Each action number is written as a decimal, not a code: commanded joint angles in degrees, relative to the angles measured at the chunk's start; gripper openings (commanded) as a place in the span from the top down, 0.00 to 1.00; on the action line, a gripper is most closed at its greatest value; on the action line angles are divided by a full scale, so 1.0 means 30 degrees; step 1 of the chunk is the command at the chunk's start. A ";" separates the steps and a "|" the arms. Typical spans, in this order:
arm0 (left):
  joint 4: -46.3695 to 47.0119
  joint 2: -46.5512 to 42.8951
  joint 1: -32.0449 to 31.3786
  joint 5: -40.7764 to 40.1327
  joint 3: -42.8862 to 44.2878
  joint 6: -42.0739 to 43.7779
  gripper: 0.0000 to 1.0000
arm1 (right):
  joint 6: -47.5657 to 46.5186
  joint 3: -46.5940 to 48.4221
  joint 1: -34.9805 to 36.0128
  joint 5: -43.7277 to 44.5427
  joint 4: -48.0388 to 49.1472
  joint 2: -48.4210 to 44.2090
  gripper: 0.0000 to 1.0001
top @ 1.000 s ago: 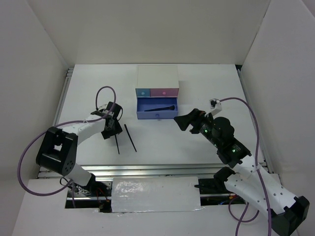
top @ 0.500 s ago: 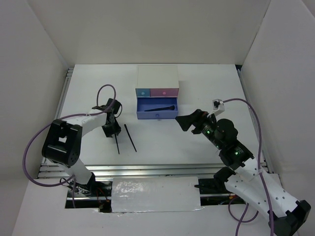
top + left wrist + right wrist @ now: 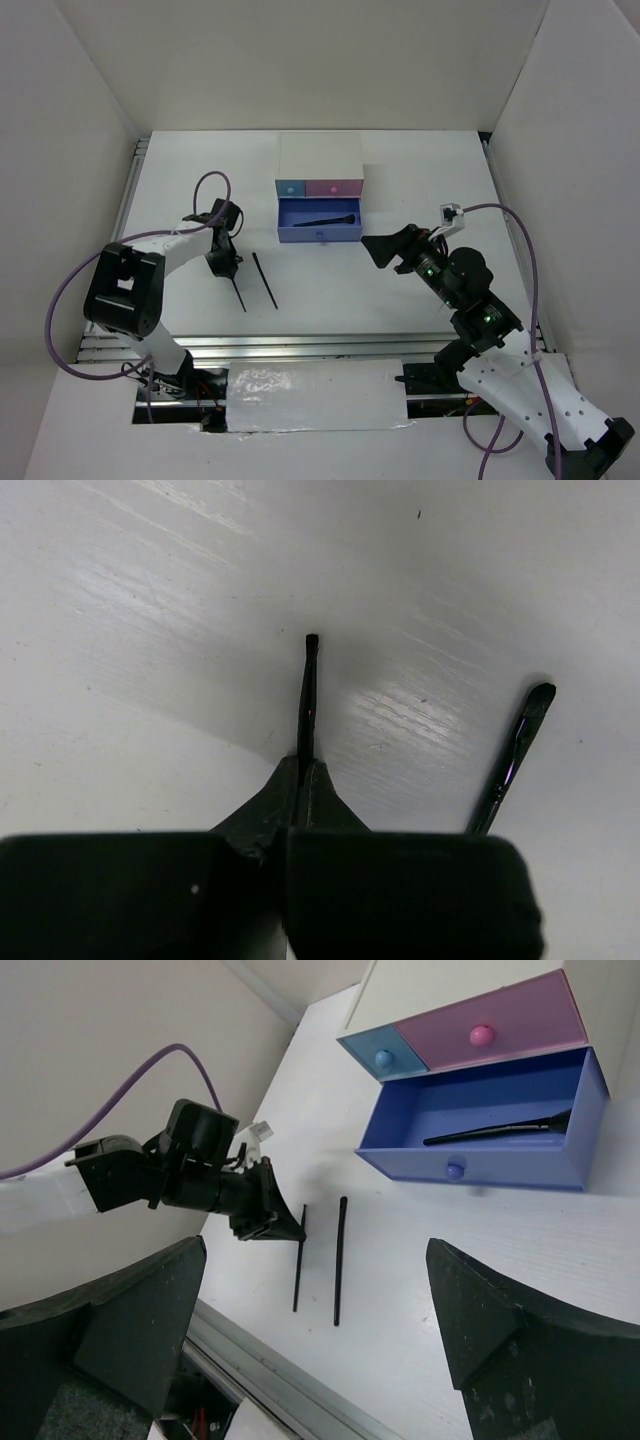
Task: Organize the makeup
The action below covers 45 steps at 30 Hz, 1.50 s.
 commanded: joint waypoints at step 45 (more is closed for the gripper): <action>1.2149 -0.1773 -0.6159 -0.3770 0.5132 -1.0642 1.00 | -0.0680 0.0510 -0.0048 0.4538 -0.1382 -0.2964 0.02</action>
